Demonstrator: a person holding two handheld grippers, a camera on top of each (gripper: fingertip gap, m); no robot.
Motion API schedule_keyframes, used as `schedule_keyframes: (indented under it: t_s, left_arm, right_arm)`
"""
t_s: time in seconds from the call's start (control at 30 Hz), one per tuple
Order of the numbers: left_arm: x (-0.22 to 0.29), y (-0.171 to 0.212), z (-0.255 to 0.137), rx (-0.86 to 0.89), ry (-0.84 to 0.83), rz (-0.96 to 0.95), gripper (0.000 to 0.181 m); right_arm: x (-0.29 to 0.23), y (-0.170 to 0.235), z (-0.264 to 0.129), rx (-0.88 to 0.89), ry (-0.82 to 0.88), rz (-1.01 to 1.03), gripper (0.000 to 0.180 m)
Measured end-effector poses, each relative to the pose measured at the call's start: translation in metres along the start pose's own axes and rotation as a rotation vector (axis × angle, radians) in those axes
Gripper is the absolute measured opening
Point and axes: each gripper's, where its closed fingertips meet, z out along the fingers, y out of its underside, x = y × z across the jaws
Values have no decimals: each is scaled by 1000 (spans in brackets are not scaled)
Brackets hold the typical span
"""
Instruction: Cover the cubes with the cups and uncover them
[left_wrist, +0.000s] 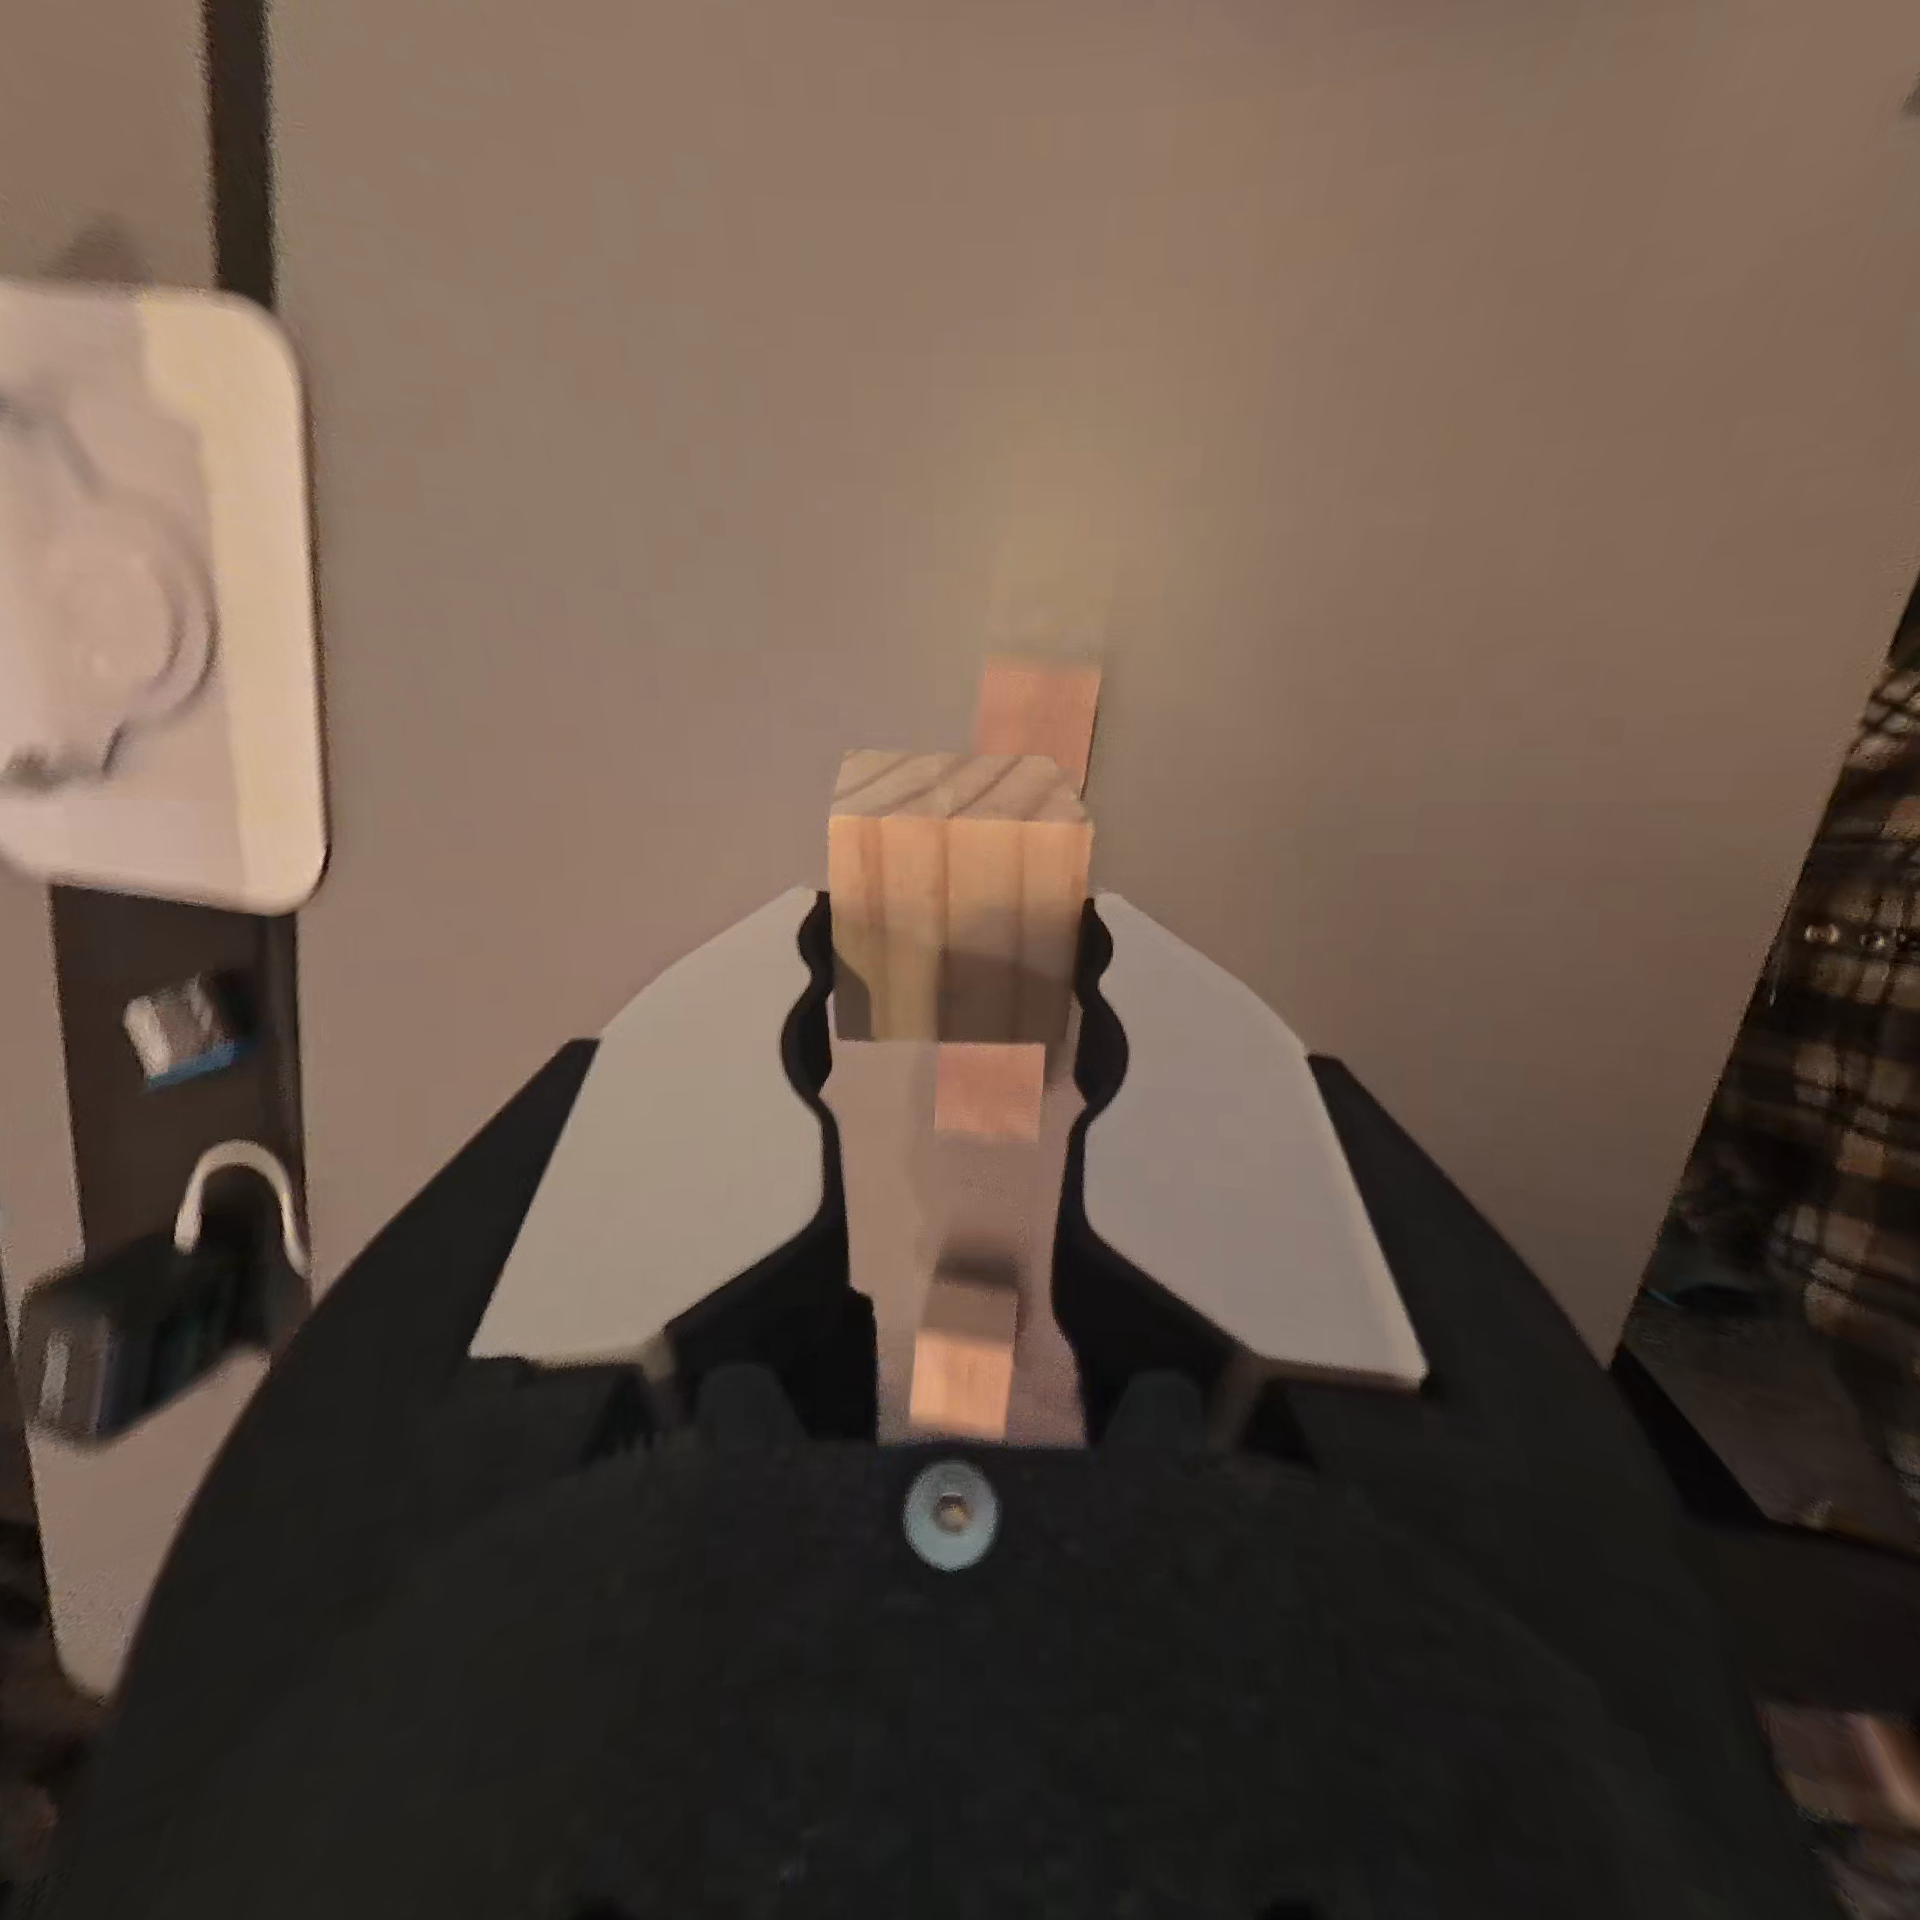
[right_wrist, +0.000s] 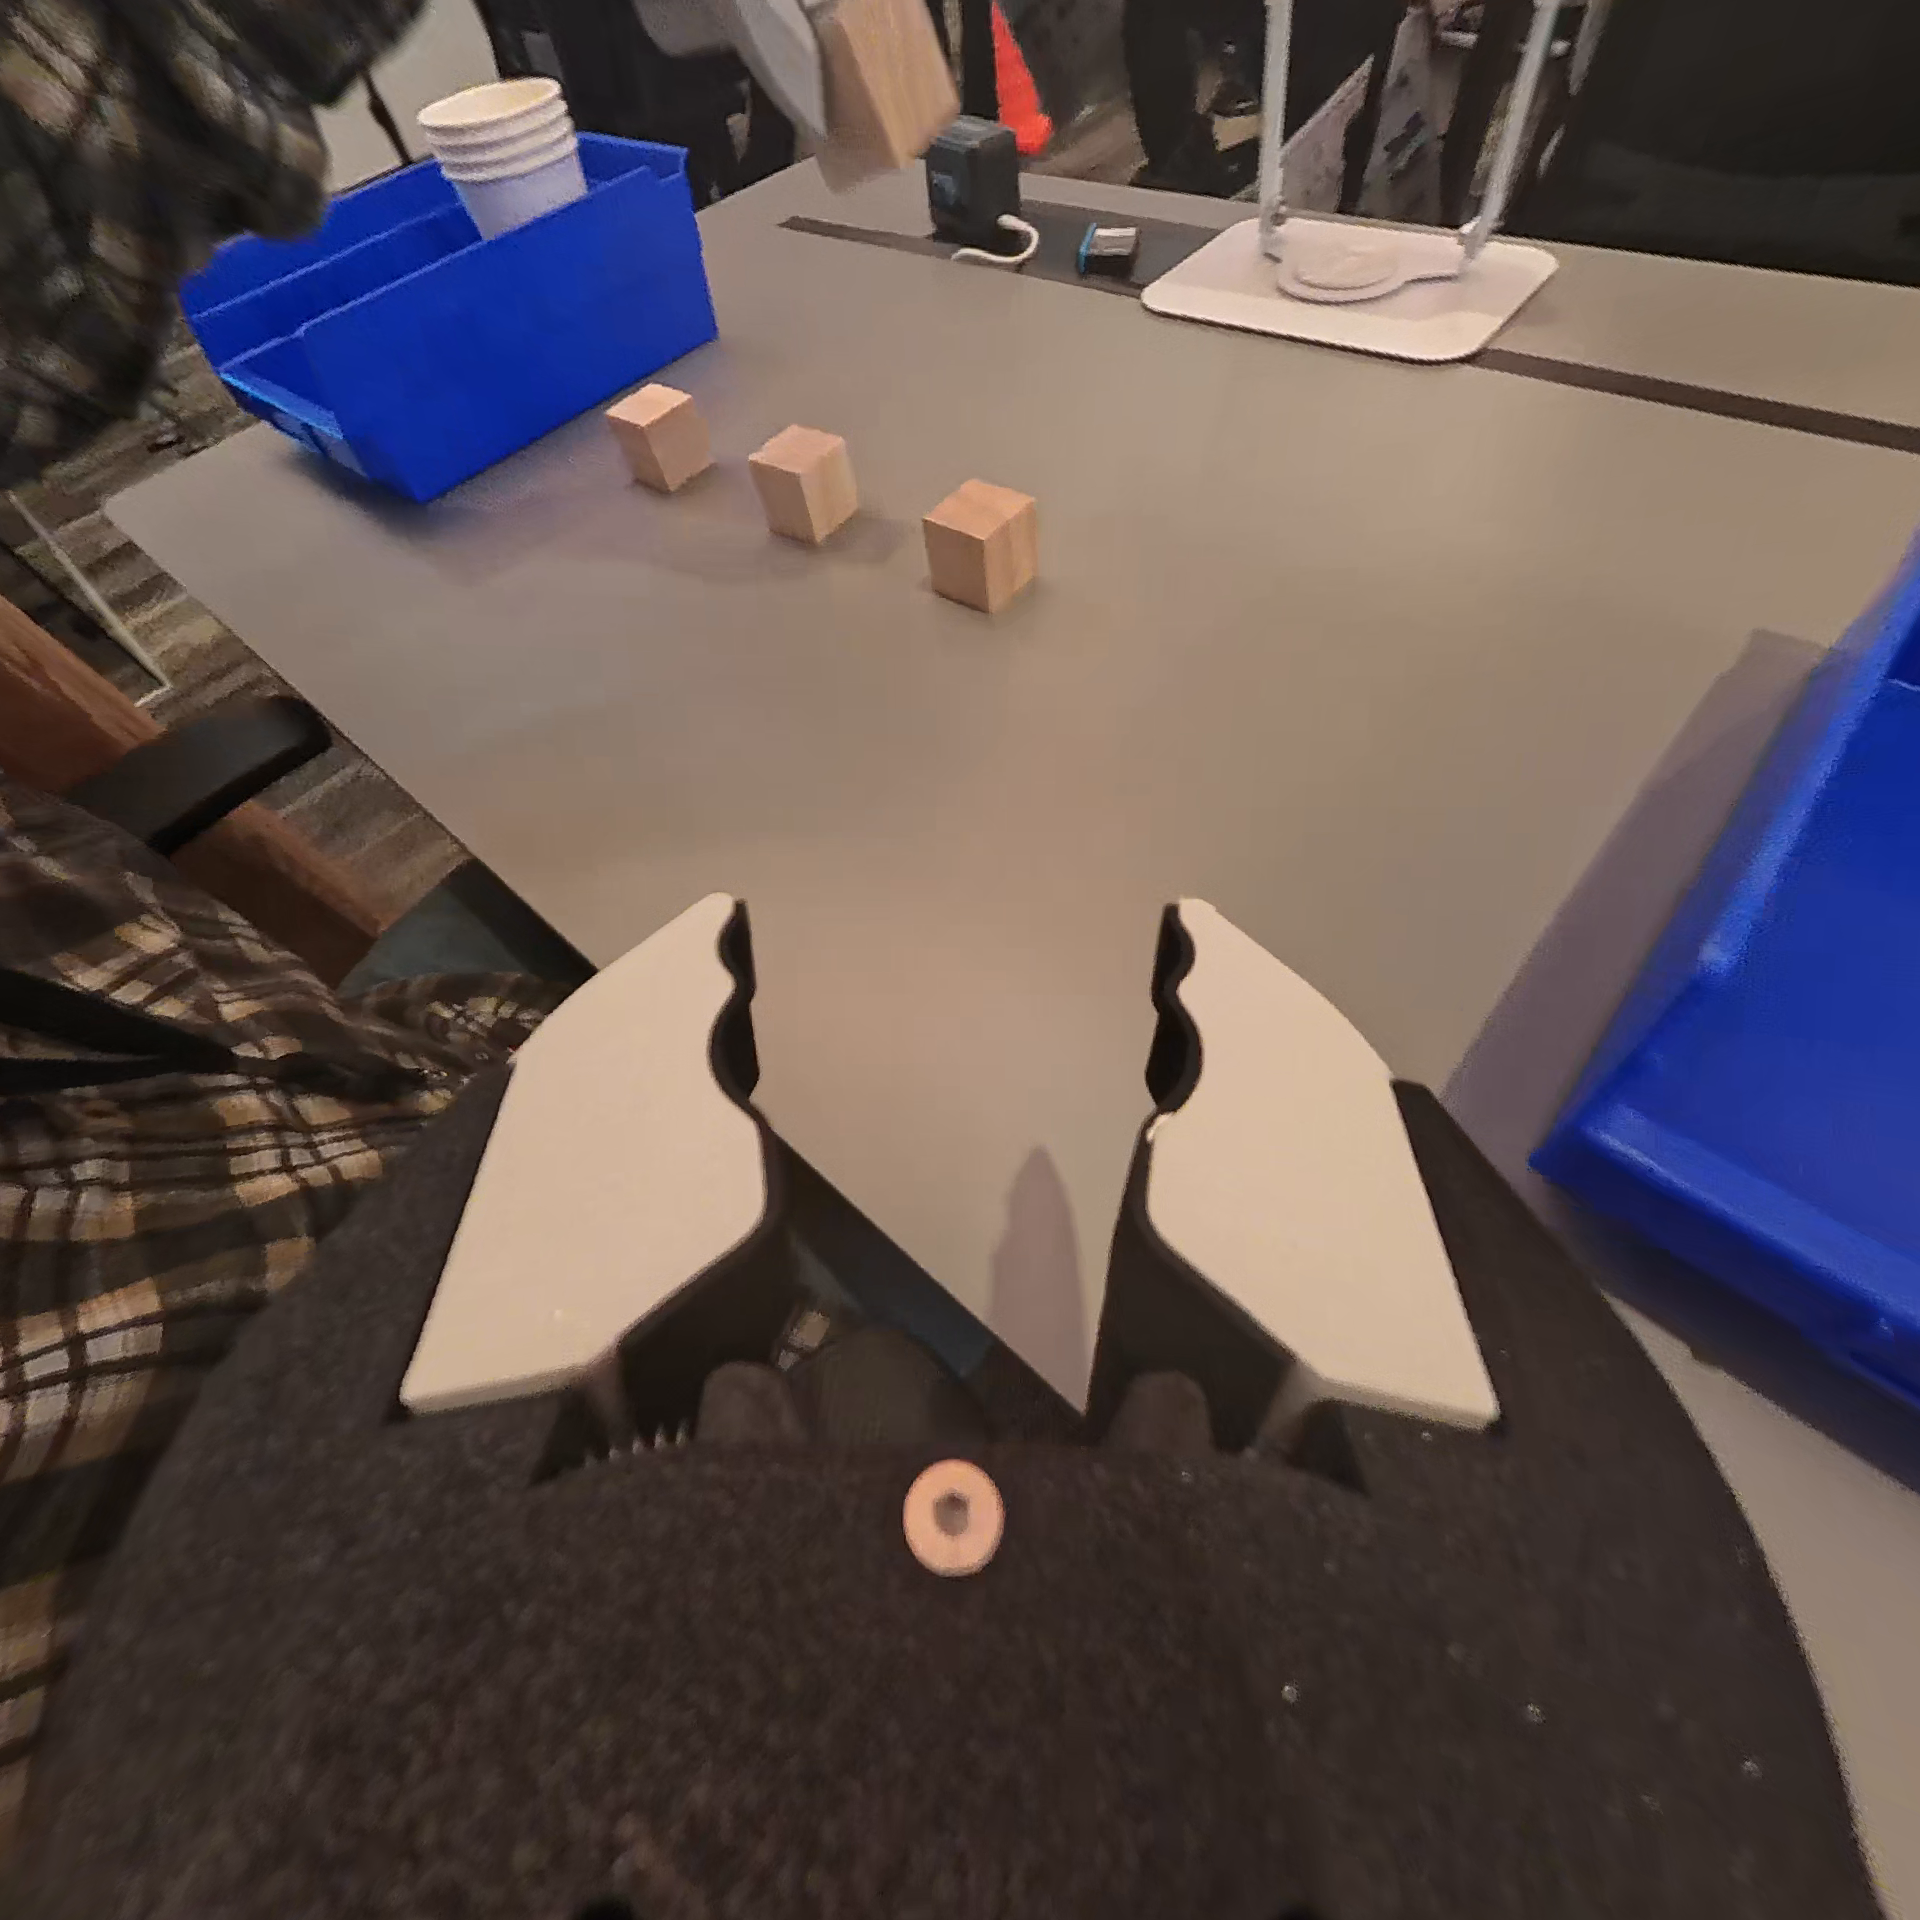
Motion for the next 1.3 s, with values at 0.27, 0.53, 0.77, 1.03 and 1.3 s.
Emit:
schedule_keyframes:
  t_s: [0.27,0.53,0.77,1.03,1.3]
  left_arm:
    - [29,-86,119,-48,152,89,44]
    - [37,-91,165,-114,203,104,44]
    - [41,-96,179,-114,233,105,44]
    - [45,-100,192,-150,225,134,44]
    - [47,-106,197,-138,231,99,47]
  right_arm:
    - [16,18,-27,17,52,53,73]
    - [28,27,-38,24,69,82,73]
    - [29,31,-34,13,64,89,73]
    - [30,31,-34,7,66,91,72]
    - [31,33,-34,4,63,98,73]
